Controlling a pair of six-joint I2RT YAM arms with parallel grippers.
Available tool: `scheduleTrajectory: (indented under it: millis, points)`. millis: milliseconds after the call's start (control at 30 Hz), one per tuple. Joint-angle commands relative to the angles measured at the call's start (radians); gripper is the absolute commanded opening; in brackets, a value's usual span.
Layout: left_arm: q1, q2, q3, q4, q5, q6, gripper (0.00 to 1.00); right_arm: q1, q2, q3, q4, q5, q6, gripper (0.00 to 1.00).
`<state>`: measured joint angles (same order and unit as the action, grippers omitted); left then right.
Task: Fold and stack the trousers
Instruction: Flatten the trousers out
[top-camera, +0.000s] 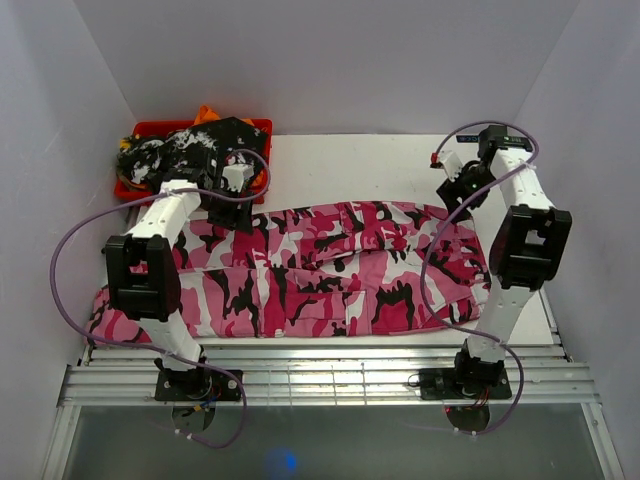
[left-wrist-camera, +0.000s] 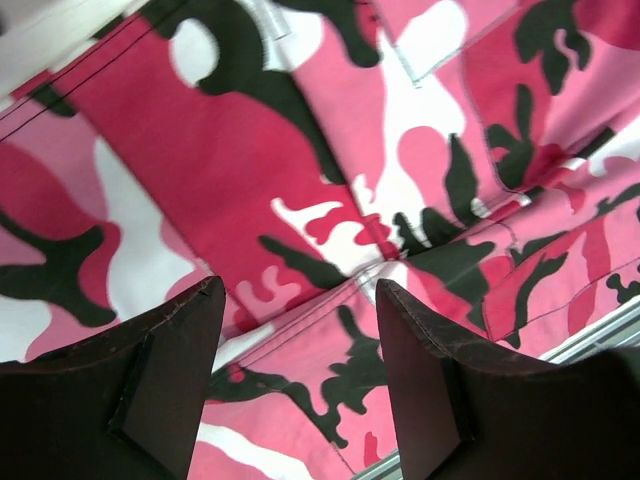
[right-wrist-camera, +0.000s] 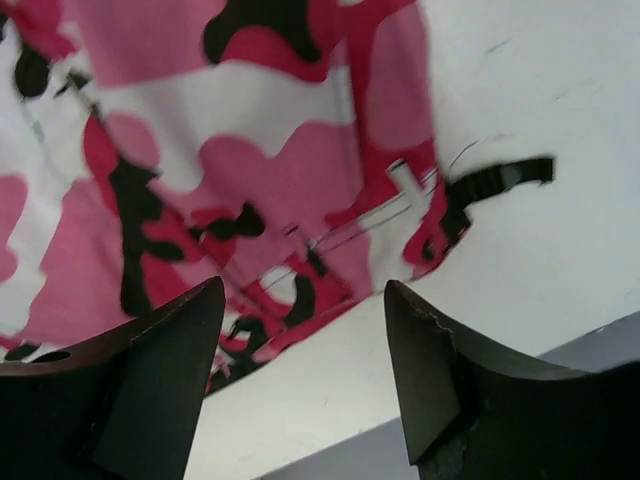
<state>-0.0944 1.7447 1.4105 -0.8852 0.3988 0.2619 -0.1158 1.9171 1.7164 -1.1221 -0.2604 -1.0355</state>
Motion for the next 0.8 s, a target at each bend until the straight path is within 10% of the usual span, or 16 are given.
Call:
scheduleTrajectory:
  millis: [0,167,333,400,500,767]
  points:
    - [0.038,0.013,0.05,-0.014,-0.002,0.0,0.72,0.007,0.132,0.191,0.09,-0.014,0.146,0.7]
    - [0.093,0.039,0.065,-0.018,0.005,-0.01,0.72,0.028,0.318,0.393,0.1,-0.016,0.186,0.65]
    - [0.154,0.064,0.113,-0.041,0.015,-0.027,0.74,0.08,0.344,0.179,0.223,0.09,0.141,0.71]
    - [0.177,0.073,0.136,-0.058,0.008,-0.026,0.75,0.084,0.338,0.108,0.319,0.181,0.098,0.56]
    - [0.219,0.07,0.14,-0.058,-0.005,-0.021,0.75,0.061,0.356,0.068,0.424,0.304,0.058,0.08]
    - [0.289,0.044,0.094,-0.049,0.002,0.002,0.71,-0.031,0.5,0.297,0.599,0.438,-0.05,0.08]
